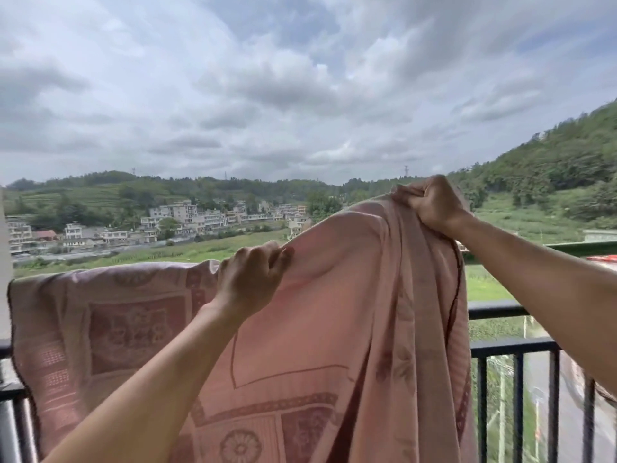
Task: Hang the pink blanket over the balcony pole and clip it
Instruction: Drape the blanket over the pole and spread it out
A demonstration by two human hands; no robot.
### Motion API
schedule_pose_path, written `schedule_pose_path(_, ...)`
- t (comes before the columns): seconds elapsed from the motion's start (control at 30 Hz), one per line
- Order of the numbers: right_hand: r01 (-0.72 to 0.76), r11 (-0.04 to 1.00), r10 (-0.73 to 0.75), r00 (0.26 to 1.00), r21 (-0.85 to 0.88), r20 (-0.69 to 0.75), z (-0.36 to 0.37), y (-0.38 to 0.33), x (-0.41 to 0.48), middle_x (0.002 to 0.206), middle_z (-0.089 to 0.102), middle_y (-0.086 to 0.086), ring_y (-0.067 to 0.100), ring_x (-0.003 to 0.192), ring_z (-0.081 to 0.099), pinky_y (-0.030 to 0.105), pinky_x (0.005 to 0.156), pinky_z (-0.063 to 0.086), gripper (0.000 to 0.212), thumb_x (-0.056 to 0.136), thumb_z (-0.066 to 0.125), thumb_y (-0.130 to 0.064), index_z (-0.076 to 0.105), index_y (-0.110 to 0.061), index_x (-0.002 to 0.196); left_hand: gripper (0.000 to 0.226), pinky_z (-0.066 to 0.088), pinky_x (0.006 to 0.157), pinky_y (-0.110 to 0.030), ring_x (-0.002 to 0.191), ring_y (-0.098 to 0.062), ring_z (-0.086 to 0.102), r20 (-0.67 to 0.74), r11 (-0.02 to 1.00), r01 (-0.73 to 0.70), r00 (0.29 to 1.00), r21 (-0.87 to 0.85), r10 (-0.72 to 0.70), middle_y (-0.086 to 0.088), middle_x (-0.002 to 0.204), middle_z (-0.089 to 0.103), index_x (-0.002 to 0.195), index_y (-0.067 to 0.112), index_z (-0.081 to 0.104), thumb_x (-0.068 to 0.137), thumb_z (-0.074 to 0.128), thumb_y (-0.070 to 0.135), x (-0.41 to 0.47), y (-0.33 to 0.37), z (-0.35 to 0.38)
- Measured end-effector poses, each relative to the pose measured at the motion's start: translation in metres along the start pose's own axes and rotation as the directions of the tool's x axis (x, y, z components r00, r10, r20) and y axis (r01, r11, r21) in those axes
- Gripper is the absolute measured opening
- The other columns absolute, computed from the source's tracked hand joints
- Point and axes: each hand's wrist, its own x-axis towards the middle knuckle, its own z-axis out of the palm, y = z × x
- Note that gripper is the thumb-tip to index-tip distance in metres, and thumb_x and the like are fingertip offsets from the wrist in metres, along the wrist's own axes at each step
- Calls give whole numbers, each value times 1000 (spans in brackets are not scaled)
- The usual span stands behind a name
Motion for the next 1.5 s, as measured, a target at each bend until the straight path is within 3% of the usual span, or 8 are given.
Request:
schedule_pose_path(0.13, -182, 979, 192, 973, 88, -127, 10, 14, 57, 52, 32, -2, 14, 55, 40, 25, 49, 34, 50, 81, 69, -37, 44, -12, 46, 38, 39, 60, -31, 66, -24, 60, -37, 998, 70, 997, -7, -70, 6, 62, 58, 64, 24, 48, 94, 44, 47, 9, -12, 0)
schedule_pose_path(0.23, -349, 936, 333, 919, -40, -212, 21, 38, 71, 54, 44, 2, 18, 62, 54, 29, 58, 45, 43, 83, 71, -25, 46, -13, 49, 40, 34, 59, -31, 67, -24, 60, -53, 994, 87, 995, 64, -84, 4, 64, 59, 66, 23, 48, 97, 38, 46, 5, -26, -6)
schedule_pose_path(0.43, -89, 783, 463, 744, -616, 481, 49, 14, 25, 100, 73, 6, 21, 92, 66, 31, 78, 53, 25, 75, 76, -27, 76, -11, 94, 37, 38, 69, -32, 86, -27, 61, 38, 982, 108, 993, 152, -115, -3, 91, 70, 96, 22, 65, 98, 35, 43, 2, -33, -16)
schedule_pose_path(0.63, 159, 966, -35, 860, -203, 509, 65, -105, -22, 100, 70, -6, 18, 89, 65, 39, 84, 54, 33, 83, 64, -51, 72, -22, 97, 16, 37, 71, -25, 85, -8, 56, -87, 980, 63, 993, -187, -80, 10, 94, 66, 103, 22, 64, 94, 50, 21, -7, -47, -32)
schedule_pose_path(0.8, 437, 900, -388, 785, 13, 483, 113, -208, -89, 123, 65, 0, 16, 104, 65, 40, 90, 53, 51, 86, 57, -57, 61, -21, 122, 22, 39, 87, -37, 100, -22, 54, -302, 999, 41, 952, -30, -48, -5, 104, 63, 103, 10, 64, 92, 47, 19, -35, -118, -61)
schedule_pose_path(1.1, 585, 804, -456, 720, -105, 522, 238, -315, -111, 105, 73, -3, 11, 77, 65, 16, 52, 40, 35, 86, 64, -46, 68, -23, 112, 65, 39, 94, -44, 116, -27, 50, -96, 935, 351, 934, 52, -345, -7, 128, 52, 139, 22, 39, 86, 47, 59, -104, -276, -131)
schedule_pose_path(1.37, 135, 989, -133, 991, -64, 27, 229, -329, -39, 76, 69, 5, 29, 73, 62, 33, 66, 50, 28, 86, 64, -39, 68, -14, 73, 62, 39, 86, -30, 112, -23, 51, -197, 975, 189, 958, -120, -210, -8, 121, 53, 134, 11, 48, 87, 56, 51, -84, -271, -140)
schedule_pose_path(1.5, -231, 961, 205, 964, -150, -172, 209, -301, 8, 86, 64, 13, 36, 90, 62, 32, 71, 41, 24, 86, 60, -31, 70, -9, 82, 70, 47, 88, -41, 104, -21, 57, -100, 986, 128, 985, -107, -139, -6, 119, 59, 126, 17, 56, 82, 39, 69, -47, -256, -139)
